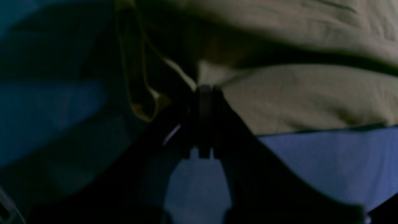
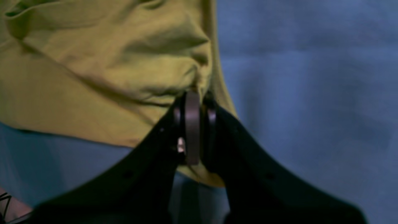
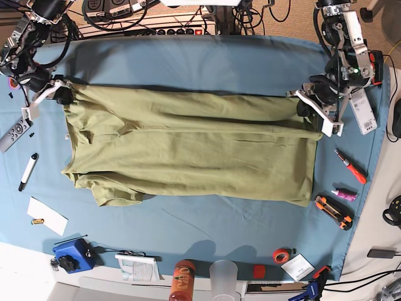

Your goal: Layout the t-shirt on the table in an organized manner, then fold the t-shirt properly

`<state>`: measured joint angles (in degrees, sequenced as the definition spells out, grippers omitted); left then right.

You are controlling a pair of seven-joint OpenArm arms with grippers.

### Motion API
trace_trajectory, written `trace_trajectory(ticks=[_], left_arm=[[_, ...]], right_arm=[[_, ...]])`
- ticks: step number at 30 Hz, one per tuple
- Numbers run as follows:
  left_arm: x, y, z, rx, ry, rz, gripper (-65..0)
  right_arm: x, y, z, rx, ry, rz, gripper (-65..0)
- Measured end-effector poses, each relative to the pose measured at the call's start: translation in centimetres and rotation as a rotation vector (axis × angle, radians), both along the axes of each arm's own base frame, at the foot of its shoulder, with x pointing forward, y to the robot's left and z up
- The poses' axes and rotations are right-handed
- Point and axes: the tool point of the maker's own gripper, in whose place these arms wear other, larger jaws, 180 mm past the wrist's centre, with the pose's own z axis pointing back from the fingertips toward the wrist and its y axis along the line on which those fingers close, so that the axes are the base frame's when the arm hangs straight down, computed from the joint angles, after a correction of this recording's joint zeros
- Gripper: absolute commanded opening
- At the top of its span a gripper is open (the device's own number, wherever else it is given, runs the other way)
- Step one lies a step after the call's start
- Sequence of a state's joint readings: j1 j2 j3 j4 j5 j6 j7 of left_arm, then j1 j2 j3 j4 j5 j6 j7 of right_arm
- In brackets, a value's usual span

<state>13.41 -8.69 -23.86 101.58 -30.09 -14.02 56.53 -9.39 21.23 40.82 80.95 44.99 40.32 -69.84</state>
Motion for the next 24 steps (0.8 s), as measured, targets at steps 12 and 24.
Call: trace_trajectory(ticks=[12,24], left_arm=[[-1.7,0.1,0.1,-0.098,0.031,-0.019,-65.0],[-2.5,0.0,0.1,-0.097,0.062,-0.034,-65.0]], right_arm=[[-1.3,-1.7,0.5,0.017,-0.001,-0.075,-65.0],[-3.7,-1.3,0.5,0.080,0.030,-0.081,-65.0]])
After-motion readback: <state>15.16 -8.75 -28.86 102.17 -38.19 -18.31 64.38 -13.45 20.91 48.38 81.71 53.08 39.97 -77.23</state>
